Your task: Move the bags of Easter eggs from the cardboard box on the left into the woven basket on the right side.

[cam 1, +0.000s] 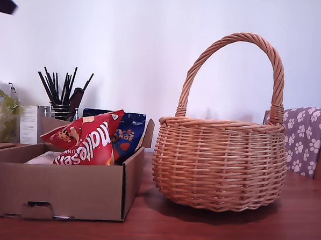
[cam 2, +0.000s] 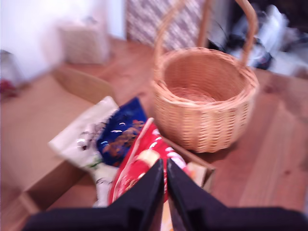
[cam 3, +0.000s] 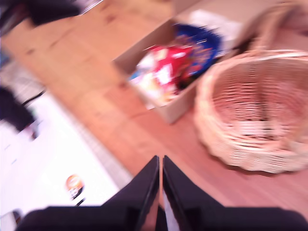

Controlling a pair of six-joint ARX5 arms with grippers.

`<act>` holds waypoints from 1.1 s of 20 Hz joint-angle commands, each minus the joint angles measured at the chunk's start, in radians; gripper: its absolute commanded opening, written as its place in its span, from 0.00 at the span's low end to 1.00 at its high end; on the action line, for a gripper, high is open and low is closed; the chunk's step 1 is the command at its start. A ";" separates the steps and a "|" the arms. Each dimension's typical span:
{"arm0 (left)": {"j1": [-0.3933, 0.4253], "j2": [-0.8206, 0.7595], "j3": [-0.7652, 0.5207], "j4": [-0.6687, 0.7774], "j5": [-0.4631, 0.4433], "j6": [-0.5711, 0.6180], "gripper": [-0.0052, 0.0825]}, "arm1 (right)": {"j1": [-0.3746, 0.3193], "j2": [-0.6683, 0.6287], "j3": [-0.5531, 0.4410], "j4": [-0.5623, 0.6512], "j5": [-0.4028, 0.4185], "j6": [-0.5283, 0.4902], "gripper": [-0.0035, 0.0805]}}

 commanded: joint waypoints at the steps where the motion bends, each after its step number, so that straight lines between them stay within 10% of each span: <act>1: -0.038 0.067 0.038 -0.027 0.002 0.066 0.54 | 0.015 0.010 0.003 0.019 -0.003 -0.002 0.03; 3: -0.087 0.162 0.090 -0.029 -0.060 0.101 0.96 | 0.021 0.010 0.003 0.055 0.003 -0.003 0.03; 10: -0.204 0.412 0.134 0.050 -0.203 0.310 0.95 | 0.021 0.010 0.004 0.108 0.004 -0.015 0.03; 22: -0.214 0.742 0.138 0.188 -0.217 0.309 0.95 | 0.021 0.010 0.004 0.104 0.003 -0.051 0.03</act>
